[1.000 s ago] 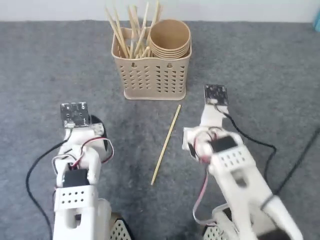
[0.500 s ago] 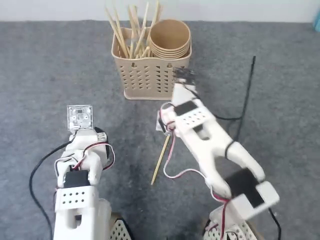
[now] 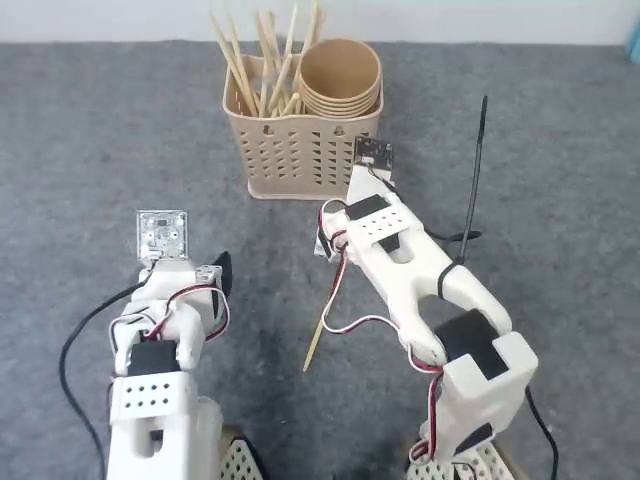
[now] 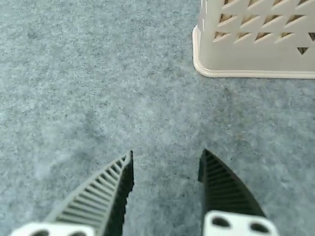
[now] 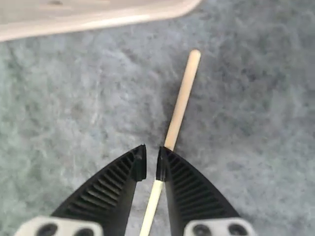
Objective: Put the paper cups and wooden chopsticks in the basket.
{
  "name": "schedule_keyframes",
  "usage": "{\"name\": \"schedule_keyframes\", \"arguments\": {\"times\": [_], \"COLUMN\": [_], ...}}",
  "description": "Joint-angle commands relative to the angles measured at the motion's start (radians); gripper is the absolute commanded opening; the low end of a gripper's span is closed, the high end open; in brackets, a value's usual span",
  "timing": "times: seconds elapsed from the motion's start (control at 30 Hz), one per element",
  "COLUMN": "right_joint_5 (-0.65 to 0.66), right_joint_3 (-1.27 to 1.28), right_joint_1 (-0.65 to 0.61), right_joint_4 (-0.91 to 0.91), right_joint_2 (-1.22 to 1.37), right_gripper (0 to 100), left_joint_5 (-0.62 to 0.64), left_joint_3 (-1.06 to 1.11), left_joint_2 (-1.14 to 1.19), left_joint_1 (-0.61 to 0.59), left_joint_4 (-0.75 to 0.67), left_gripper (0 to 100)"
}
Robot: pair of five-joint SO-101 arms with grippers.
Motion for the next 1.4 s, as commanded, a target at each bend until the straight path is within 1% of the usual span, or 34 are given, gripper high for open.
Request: {"name": "schedule_keyframes", "arguments": {"times": [0.0,0.13,0.3,0.43,0.57,0.8,0.97,1.17,1.23,1.3,1.37], "right_joint_5": [-0.011,-0.011,-0.008,0.037,0.034,0.037,0.035,0.034,0.034,0.034,0.034], "right_joint_3": [-0.048,-0.028,-0.018,-0.029,-0.069,-0.078,-0.181,-0.334,-0.361,-0.365,-0.362], "right_joint_1": [-0.016,-0.001,0.004,0.007,0.010,0.004,0.002,0.004,0.002,0.002,0.004], "right_joint_4": [0.058,0.050,-0.042,-0.090,-0.018,-0.007,0.130,0.252,0.278,0.285,0.292], "right_joint_2": [-0.140,-0.142,-0.019,0.041,0.051,0.085,0.162,0.288,0.308,0.312,0.302], "right_gripper": [5.2,5.2,5.1,5.1,5.1,5.1,5.1,5.1,4.6,0.2,0.9], "left_joint_5": [0.000,-0.002,-0.003,-0.003,-0.003,-0.003,-0.005,-0.049,-0.049,-0.049,-0.049], "left_joint_3": [-0.022,-0.081,-0.199,-0.272,-0.274,-0.271,-0.271,-0.272,-0.272,-0.272,-0.272], "left_joint_2": [-0.015,0.114,0.379,0.511,0.516,0.505,0.505,0.502,0.502,0.502,0.502], "left_joint_1": [-0.008,-0.008,-0.011,-0.012,-0.012,-0.012,-0.012,-0.012,-0.012,-0.012,-0.012], "left_joint_4": [0.003,-0.003,-0.068,-0.078,-0.077,-0.077,-0.077,-0.063,-0.060,-0.060,-0.060], "left_gripper": [21,21,21,21,21,21,21,21,21,21,21]}}
